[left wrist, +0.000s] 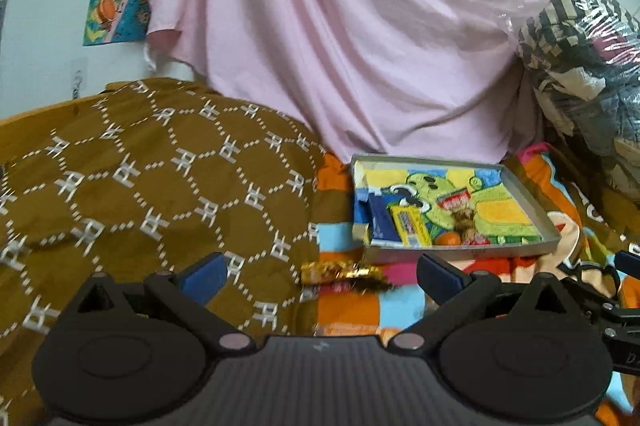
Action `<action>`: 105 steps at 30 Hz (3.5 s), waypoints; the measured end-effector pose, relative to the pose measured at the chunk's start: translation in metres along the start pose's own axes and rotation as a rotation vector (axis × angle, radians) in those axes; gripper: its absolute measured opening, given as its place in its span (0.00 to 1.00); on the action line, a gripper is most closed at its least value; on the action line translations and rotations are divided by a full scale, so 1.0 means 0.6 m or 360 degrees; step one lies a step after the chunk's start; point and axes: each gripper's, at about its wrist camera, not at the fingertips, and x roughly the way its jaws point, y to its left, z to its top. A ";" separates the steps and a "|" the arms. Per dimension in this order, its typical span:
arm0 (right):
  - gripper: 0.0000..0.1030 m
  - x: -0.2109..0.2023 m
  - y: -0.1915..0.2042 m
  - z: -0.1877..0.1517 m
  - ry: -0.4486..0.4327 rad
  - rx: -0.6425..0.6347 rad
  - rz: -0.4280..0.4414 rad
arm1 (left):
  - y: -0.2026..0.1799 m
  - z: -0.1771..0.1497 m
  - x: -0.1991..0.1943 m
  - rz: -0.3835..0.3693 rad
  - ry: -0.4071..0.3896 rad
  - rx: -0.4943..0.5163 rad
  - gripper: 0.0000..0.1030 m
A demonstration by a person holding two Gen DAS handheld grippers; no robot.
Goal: Organize snacks
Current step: 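Lift both tools out of the tray and back over the remaining snacks, then move the left tool toward the white-orange wrapped bar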
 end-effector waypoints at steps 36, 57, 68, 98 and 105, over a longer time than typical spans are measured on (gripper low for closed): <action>0.99 -0.006 0.010 -0.097 0.0484 0.0015 0.0009 | -0.016 -0.103 -0.016 0.0096 0.0467 0.0167 1.00; 0.99 0.032 -0.001 -0.103 0.0646 0.0107 0.0014 | -0.014 -0.116 0.004 0.0120 0.0529 0.0127 1.00; 0.99 0.060 0.002 -0.102 0.0675 0.0098 0.0006 | -0.005 -0.116 0.022 0.0094 0.0544 0.0044 1.00; 0.99 0.161 0.001 -0.117 0.0595 0.0006 0.0117 | -0.012 -0.079 0.147 0.0028 0.0480 0.0238 1.00; 0.99 0.196 0.002 -0.118 0.0595 -0.0091 0.0145 | -0.036 -0.064 0.203 -0.0279 0.0436 0.0597 1.00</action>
